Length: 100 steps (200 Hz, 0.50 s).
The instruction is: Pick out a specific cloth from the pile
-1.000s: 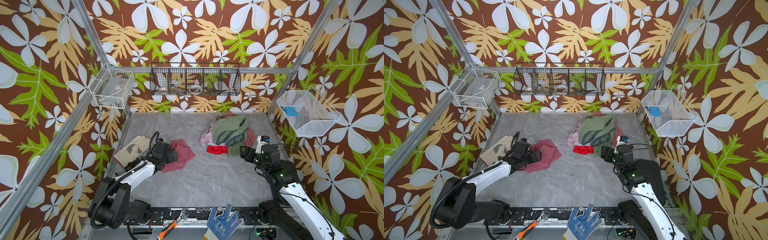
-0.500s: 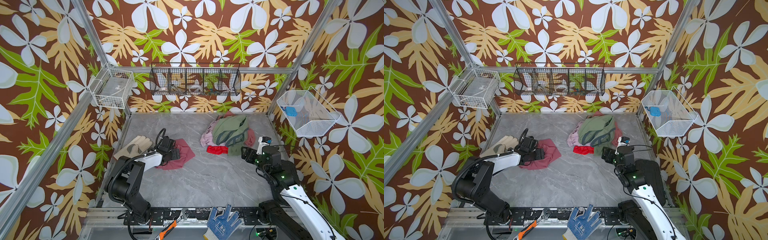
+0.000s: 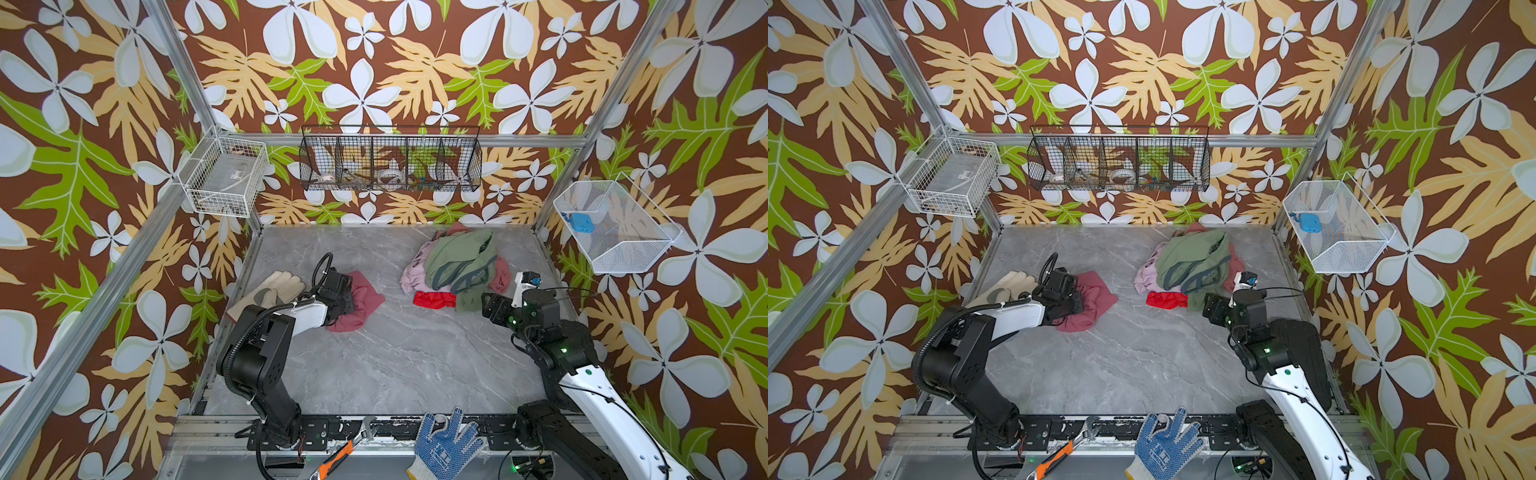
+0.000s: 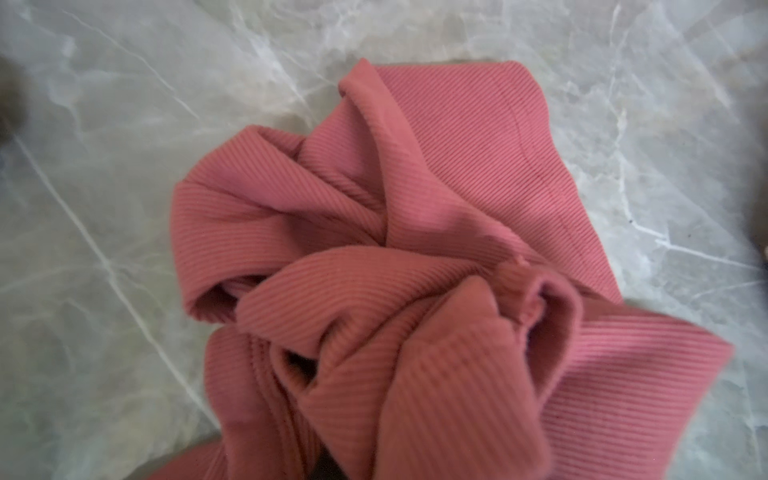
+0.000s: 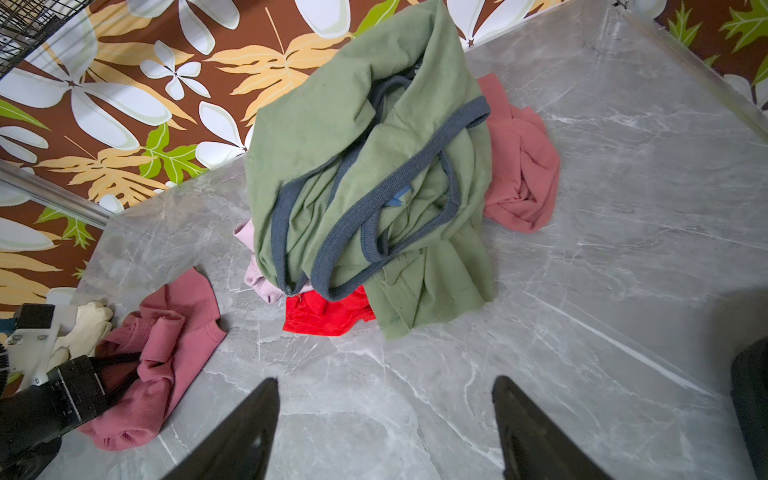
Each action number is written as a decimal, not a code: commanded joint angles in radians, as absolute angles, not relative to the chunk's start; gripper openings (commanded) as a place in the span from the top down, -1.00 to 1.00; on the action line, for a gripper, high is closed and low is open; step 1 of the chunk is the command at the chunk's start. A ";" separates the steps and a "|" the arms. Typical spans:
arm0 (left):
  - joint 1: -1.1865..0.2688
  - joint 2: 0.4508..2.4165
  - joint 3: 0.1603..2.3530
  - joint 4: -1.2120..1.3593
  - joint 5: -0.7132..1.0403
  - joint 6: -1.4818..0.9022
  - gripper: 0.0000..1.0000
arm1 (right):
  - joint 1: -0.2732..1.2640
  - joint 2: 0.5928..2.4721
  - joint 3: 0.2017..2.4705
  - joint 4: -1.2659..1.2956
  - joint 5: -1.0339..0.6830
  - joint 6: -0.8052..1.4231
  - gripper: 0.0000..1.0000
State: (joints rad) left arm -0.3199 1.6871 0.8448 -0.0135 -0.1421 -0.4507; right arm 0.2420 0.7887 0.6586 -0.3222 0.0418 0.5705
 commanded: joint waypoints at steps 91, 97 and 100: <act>-0.201 1.833 1.169 -0.120 -0.113 -0.217 1.00 | 0.242 0.760 0.692 -0.359 0.086 0.555 -0.61; -0.198 1.842 1.181 -0.122 -0.113 -0.212 1.00 | 0.242 0.758 0.693 -0.360 0.089 0.557 -0.60; -0.196 1.845 1.186 -0.123 -0.112 -0.209 1.00 | 0.241 0.758 0.691 -0.360 0.089 0.555 -0.60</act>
State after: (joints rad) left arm -0.2062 1.8252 1.1477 -0.1055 -0.1207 -0.2752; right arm 0.2420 0.7654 0.6846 -0.3470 0.0639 0.5671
